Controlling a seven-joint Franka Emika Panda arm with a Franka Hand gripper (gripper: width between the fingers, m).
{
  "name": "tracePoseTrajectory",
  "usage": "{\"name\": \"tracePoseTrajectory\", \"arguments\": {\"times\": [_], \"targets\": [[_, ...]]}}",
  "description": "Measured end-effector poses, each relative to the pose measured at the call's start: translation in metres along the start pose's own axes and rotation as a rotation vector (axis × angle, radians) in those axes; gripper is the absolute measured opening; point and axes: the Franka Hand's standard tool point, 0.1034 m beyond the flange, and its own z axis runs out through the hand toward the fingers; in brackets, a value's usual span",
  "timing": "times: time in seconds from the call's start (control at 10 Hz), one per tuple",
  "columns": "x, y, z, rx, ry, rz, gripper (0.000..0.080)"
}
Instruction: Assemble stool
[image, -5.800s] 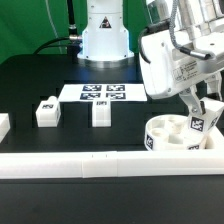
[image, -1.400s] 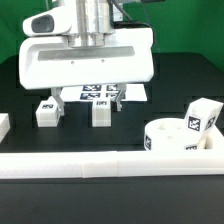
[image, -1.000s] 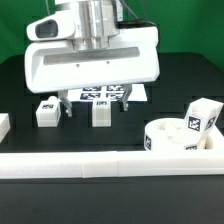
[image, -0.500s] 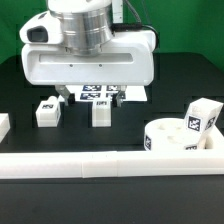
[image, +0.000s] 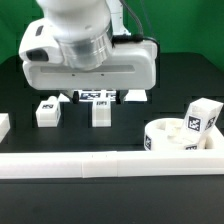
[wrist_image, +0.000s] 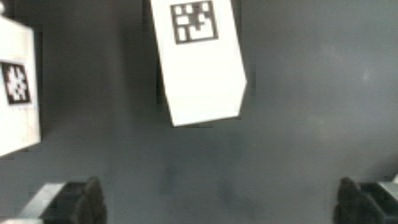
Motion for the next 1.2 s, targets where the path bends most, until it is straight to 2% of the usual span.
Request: {"name": "tracePoseTrajectory", "arguments": {"times": [0.1, 0.2, 0.5, 0.6, 0.8, 1.2], "targets": [[-0.007, 0.002, 0.011, 0.002, -0.072, 0.005, 0.0649], [-0.013, 0.003, 0.013, 0.005, -0.169, 0.005, 0.0649], [-0.015, 0.006, 0.023, 0.000, -0.359, 0.003, 0.0649], [-0.015, 0.006, 0.031, -0.015, -0.378, -0.002, 0.0649], [-0.015, 0.001, 0.037, -0.023, -0.382, -0.009, 0.0649], [-0.016, 0.005, 0.055, -0.025, -0.380, 0.001, 0.0649]]}}
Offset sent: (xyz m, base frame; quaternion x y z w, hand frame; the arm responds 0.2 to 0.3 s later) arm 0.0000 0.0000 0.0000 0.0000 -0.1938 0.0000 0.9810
